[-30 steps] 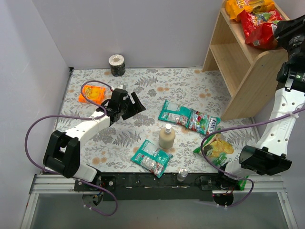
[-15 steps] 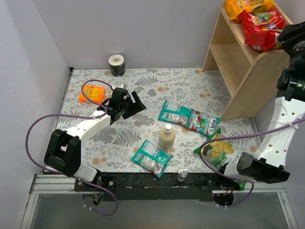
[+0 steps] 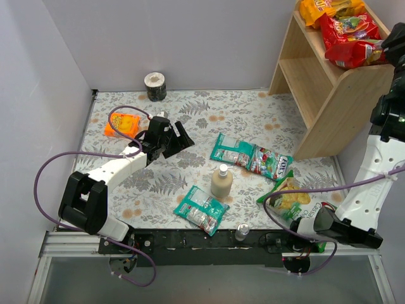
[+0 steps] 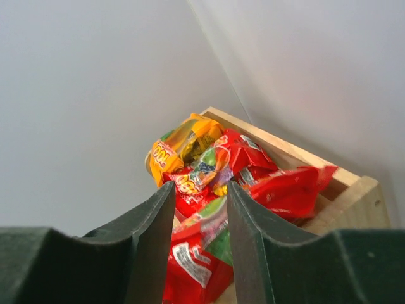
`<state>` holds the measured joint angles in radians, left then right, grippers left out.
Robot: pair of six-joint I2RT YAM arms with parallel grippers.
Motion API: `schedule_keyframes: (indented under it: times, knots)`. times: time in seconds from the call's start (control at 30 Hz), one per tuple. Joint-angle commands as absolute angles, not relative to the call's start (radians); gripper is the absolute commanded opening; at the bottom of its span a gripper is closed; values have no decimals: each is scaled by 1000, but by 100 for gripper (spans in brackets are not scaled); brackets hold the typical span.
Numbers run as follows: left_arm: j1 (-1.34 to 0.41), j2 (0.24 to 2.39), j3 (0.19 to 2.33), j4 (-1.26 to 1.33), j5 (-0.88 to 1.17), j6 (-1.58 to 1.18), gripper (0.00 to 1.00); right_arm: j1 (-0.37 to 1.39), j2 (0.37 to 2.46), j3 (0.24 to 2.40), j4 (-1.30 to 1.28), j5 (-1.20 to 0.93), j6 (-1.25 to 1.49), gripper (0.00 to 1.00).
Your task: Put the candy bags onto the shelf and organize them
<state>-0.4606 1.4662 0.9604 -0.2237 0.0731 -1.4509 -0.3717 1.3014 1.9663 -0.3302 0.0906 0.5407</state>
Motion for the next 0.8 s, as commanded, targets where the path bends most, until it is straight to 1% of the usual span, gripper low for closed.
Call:
schedule_keyframes:
  times: [0.0, 0.07, 0.17, 0.3, 0.4, 0.43, 0.5, 0.6, 0.67, 0.7, 0.77]
  knots:
    - [-465, 1442, 971, -213, 106, -1440, 75, -368, 1408, 2136, -399, 45, 529, 49]
    - [-465, 1440, 968, -216, 113, -1436, 76, -351, 1445, 2149, -420, 55, 522, 55]
    - [-465, 1443, 974, -219, 124, -1431, 76, -315, 1454, 2140, -425, 116, 505, 61]
    - [-465, 1456, 997, -244, 126, -1425, 76, -301, 1456, 2114, -454, 144, 509, 62]
    - [-465, 1459, 1000, -256, 121, -1420, 76, -299, 1448, 2053, -445, 138, 511, 59]
    - [-465, 1454, 1000, -259, 121, -1419, 76, -299, 1451, 2034, -443, 140, 511, 55]
    - [-465, 1453, 997, -262, 118, -1417, 76, -299, 1457, 2020, -437, 141, 509, 51]
    - [-465, 1450, 996, -264, 112, -1417, 76, -299, 1477, 2006, -422, 138, 502, 36]
    - [-465, 1453, 994, -265, 114, -1417, 76, -299, 1489, 2005, -417, 138, 497, 31]
    - [-465, 1453, 994, -265, 112, -1417, 76, -299, 1499, 2002, -411, 134, 492, 27]
    - [-465, 1454, 997, -267, 110, -1414, 76, -299, 1508, 1997, -403, 141, 489, 23]
